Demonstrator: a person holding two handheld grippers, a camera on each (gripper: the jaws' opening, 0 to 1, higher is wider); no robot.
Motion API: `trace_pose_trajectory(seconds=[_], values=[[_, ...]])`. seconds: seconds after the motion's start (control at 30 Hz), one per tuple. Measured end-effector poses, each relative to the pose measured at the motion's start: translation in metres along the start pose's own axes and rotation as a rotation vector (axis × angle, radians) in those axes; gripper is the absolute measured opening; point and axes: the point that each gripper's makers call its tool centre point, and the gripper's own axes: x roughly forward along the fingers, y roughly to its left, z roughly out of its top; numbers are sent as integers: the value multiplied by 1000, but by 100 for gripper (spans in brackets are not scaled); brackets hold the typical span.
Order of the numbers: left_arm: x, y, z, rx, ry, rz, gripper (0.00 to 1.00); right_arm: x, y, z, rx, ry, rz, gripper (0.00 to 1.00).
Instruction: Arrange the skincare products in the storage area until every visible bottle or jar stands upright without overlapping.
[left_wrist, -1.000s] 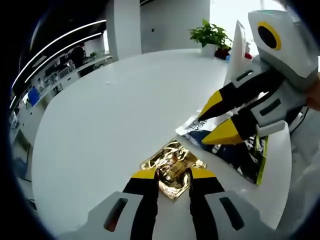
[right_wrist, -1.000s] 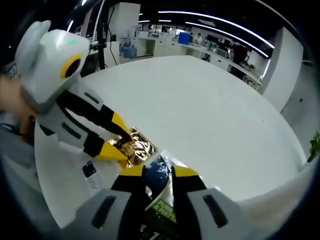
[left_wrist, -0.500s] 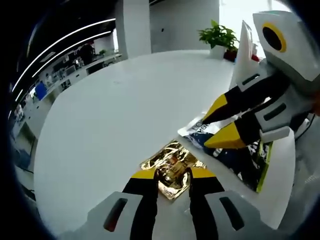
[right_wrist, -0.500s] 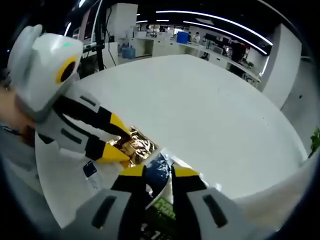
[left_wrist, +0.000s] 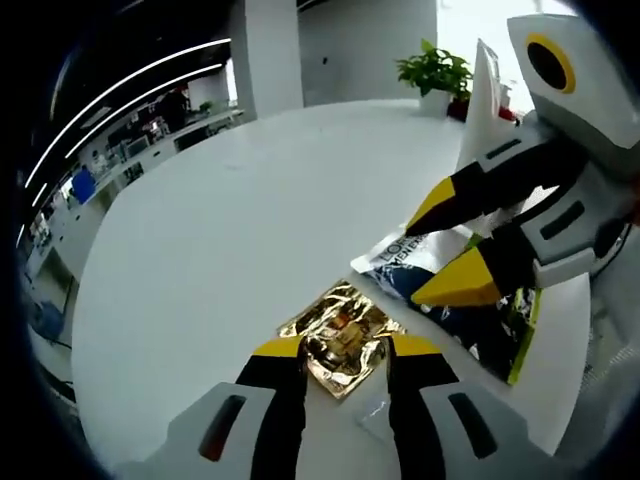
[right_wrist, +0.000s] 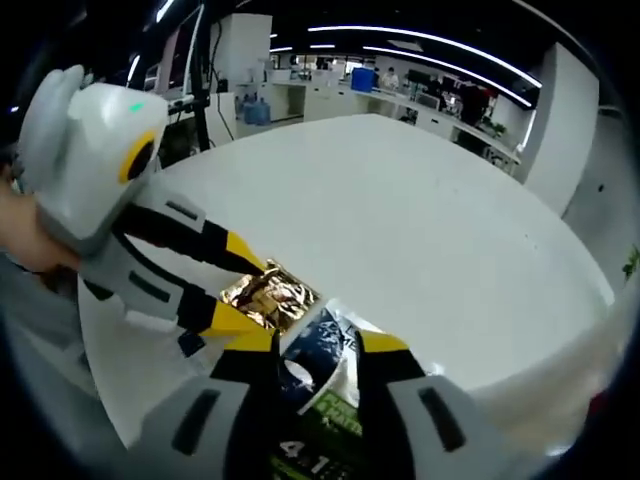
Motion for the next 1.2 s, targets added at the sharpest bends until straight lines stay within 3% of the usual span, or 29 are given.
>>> trace_pose_trajectory(seconds=[0.2, 0.43, 0.73, 0.97, 1.2], values=[[-13, 0, 4, -6, -9, 9, 32, -13, 8, 4, -3, -31, 15, 36], [-34, -3, 6, -29, -30, 14, 39, -34, 16, 3, 10, -78, 24, 50], [-64, -16, 3, -58, -46, -7, 54, -71, 30, -11, 36, -112, 35, 69], [-89, -30, -1, -105, -62, -25, 63, -105, 33, -24, 54, -136, 25, 76], [-117, -39, -6, -149, -98, -24, 74, -138, 25, -43, 140, -158, 15, 89]])
